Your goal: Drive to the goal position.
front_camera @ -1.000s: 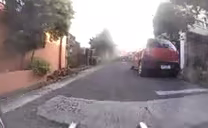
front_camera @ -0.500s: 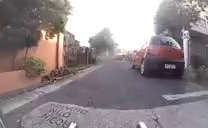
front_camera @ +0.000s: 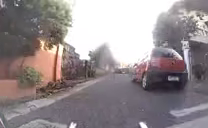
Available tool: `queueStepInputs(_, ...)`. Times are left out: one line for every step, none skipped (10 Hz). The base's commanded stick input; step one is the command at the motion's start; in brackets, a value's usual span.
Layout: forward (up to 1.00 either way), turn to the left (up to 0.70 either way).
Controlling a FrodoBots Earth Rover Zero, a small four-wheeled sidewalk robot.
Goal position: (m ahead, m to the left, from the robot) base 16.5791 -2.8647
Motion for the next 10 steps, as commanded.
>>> queueStepInputs(0.70,0.00)
queueStepInputs(0.70,0.00)
queueStepInputs(0.70,0.00)
queueStepInputs(0.70,0.00)
queueStepInputs(0.70,0.00)
queueStepInputs(0.70,0.00)
queueStepInputs(0.70,0.00)
queueStepInputs(0.70,0.00)
queueStepInputs(0.70,0.00)
queueStepInputs(0.70,0.00)
